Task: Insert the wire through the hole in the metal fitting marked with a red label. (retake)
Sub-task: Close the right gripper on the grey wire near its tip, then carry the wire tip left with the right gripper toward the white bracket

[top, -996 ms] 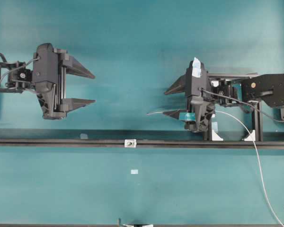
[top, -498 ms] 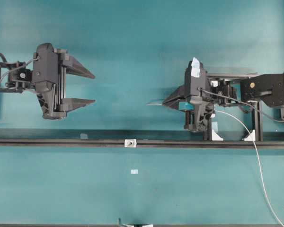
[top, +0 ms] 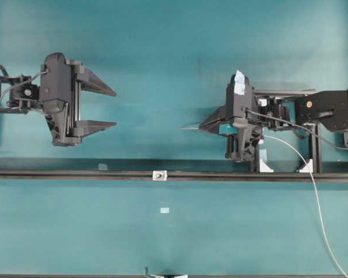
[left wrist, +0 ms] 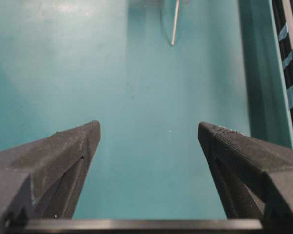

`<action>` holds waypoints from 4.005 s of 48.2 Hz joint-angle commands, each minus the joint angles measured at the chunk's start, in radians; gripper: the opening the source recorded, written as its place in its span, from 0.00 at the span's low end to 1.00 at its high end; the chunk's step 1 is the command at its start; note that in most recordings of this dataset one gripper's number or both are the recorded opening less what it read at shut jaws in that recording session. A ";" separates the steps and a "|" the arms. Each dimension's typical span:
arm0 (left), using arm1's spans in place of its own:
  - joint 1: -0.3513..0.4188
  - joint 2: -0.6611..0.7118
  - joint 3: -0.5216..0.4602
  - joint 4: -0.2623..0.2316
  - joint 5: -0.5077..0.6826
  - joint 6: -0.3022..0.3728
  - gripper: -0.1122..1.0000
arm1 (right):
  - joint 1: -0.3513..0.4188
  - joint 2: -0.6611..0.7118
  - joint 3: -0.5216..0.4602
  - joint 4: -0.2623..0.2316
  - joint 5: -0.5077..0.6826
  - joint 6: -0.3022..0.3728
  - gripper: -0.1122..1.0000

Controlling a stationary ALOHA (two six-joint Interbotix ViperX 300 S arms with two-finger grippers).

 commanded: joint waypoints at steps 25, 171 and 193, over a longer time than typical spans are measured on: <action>0.003 -0.015 -0.020 -0.002 -0.008 -0.002 0.61 | -0.012 -0.166 -0.008 -0.003 0.054 -0.009 0.12; -0.321 0.525 -0.091 -0.035 -0.747 -0.110 0.61 | 0.491 0.179 -0.021 0.623 -0.632 -0.397 0.12; -0.318 0.525 -0.091 -0.035 -0.747 -0.110 0.61 | 0.500 0.184 -0.020 0.623 -0.646 -0.397 0.12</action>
